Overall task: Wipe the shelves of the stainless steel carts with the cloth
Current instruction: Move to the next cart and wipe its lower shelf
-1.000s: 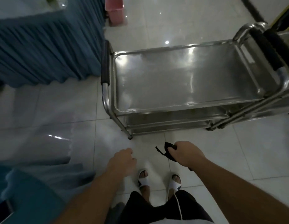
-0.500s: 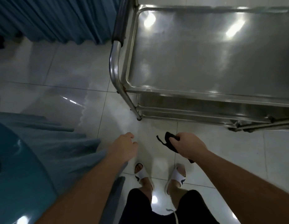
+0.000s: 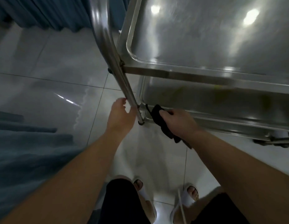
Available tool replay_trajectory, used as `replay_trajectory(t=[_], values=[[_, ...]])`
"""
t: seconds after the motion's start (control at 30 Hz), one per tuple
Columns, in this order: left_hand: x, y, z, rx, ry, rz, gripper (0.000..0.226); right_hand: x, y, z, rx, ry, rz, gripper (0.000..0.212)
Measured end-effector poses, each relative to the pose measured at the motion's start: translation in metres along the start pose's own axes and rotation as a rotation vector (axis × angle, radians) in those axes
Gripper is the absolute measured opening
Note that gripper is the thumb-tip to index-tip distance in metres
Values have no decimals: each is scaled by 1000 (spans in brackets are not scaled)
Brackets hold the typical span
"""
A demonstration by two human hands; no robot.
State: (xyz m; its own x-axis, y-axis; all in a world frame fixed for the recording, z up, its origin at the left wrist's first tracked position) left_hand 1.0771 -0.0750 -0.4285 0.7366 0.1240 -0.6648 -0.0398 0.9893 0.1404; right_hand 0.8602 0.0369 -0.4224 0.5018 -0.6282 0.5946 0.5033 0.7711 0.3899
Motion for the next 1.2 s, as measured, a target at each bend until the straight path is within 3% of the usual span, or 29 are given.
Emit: replay_trajectory(t=[0.07, 0.2, 0.37, 0.43, 0.53, 0.63, 0.77, 0.97, 1.07, 1.13, 1.2], values=[[4, -12, -10, -68, 99, -20, 53, 11, -23, -4, -78, -31, 42, 49], [-7, -29, -26, -118, 357, -108, 13, 39, -76, -3, -236, -36, 166, 46], [-17, -53, -37, -175, 719, -103, 13, 78, -111, -15, -481, 9, 442, 40], [-16, -58, -47, -201, 817, -84, 13, 87, -114, -49, -405, 14, 580, 35], [-8, -65, -54, -278, 822, -88, 17, 81, -122, -122, -157, 308, 738, 35], [-9, -69, -52, -365, 830, -114, 27, 70, -131, -131, -224, 355, 710, 51], [-11, -65, -50, -401, 878, -118, 23, 33, -125, -101, -342, 343, 590, 57], [-12, -62, -51, -367, 892, -161, 19, -114, -143, 18, -539, 450, 108, 65], [-11, -64, -52, -377, 928, -136, 18, -140, -153, 34, -548, 440, -104, 67], [-10, -66, -53, -377, 954, -116, 18, -112, -161, 14, -533, 413, -81, 66], [-11, -65, -53, -372, 966, -111, 20, -61, -167, -20, -495, 415, 93, 65]])
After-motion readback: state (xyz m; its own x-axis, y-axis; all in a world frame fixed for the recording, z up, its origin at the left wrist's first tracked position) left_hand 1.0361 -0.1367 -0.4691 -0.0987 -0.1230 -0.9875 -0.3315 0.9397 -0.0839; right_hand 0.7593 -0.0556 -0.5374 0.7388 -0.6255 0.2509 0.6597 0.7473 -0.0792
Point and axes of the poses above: each hand's wrist, its own y-axis away from the middle knuckle, its own z-axis out of the back of the hand, x = y × z, the point moved 9 cm from there along -y, towards the middle knuckle, and after that the axes turned 14 degrees about -x, right-handed, at the moved point
